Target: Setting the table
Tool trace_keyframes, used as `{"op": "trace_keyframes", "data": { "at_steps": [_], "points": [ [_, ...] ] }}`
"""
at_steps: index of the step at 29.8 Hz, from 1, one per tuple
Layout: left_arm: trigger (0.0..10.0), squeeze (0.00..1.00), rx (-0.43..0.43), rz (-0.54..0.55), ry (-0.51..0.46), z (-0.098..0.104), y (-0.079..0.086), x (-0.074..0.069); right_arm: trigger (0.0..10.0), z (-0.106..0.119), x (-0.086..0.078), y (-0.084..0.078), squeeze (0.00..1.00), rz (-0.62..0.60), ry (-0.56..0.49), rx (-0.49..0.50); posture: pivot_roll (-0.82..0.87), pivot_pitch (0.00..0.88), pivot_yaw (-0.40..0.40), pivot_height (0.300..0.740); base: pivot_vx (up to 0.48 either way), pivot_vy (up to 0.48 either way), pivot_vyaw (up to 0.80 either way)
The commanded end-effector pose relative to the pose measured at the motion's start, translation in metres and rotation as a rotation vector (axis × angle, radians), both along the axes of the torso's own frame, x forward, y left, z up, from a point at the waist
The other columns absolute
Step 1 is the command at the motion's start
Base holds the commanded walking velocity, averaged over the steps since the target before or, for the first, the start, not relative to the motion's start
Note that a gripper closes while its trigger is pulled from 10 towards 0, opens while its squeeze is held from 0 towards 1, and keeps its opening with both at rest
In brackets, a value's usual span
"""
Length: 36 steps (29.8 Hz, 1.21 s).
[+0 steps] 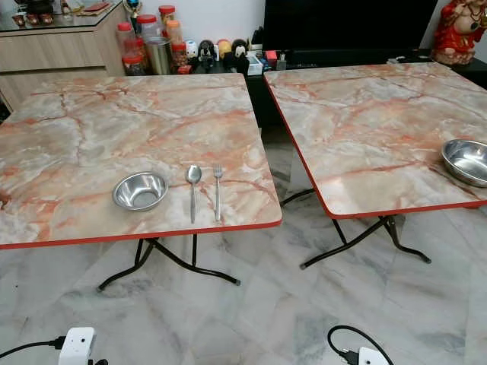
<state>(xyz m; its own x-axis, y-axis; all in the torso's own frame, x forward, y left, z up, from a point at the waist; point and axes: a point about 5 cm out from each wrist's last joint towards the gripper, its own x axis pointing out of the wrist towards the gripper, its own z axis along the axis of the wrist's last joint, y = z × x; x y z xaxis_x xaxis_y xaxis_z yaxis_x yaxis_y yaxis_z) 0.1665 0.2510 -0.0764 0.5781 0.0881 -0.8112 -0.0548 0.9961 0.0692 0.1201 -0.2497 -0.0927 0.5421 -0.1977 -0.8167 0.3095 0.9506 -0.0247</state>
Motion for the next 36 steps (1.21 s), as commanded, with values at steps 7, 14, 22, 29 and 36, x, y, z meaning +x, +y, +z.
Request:
{"op": "trace_keyframes", "data": {
  "at_steps": [7, 14, 22, 29, 36],
  "points": [
    [10.0, 0.0, 0.005, -0.006, -0.003, 0.001, 0.002, 0.001, 10.0, 0.0, -0.002, -0.001, 0.0, 0.003, 0.009, -0.005, 0.08, 0.0, -0.008, 0.74, 0.0, 0.0, 0.0],
    [10.0, 0.0, 0.02, 0.101, 0.052, -0.004, 0.026, -0.032, 10.0, -0.001, -0.001, 0.002, 0.0, -0.088, -0.013, 0.054, 0.04, 0.035, 0.005, 0.74, 0.0, 0.0, 0.0],
    [10.0, 0.0, 0.015, 0.11, 0.039, -0.004, 0.026, -0.032, 10.0, -0.001, -0.001, 0.002, 0.0, -0.096, -0.018, 0.06, 0.05, 0.037, 0.008, 0.74, 0.0, 0.0, 0.0],
    [10.0, 0.0, 0.017, 0.111, 0.042, -0.004, 0.026, -0.032, 10.0, -0.001, 0.0, 0.003, 0.0, -0.084, -0.012, 0.058, 0.04, 0.036, 0.008, 0.74, 0.0, 0.0, 0.0],
    [10.0, 0.0, 0.022, 0.111, 0.051, -0.004, 0.026, -0.033, 10.0, -0.001, 0.0, 0.001, 0.0, -0.084, -0.009, 0.05, 0.04, 0.038, 0.001, 0.74, 0.034, 0.0, 0.34]
  ]
}}
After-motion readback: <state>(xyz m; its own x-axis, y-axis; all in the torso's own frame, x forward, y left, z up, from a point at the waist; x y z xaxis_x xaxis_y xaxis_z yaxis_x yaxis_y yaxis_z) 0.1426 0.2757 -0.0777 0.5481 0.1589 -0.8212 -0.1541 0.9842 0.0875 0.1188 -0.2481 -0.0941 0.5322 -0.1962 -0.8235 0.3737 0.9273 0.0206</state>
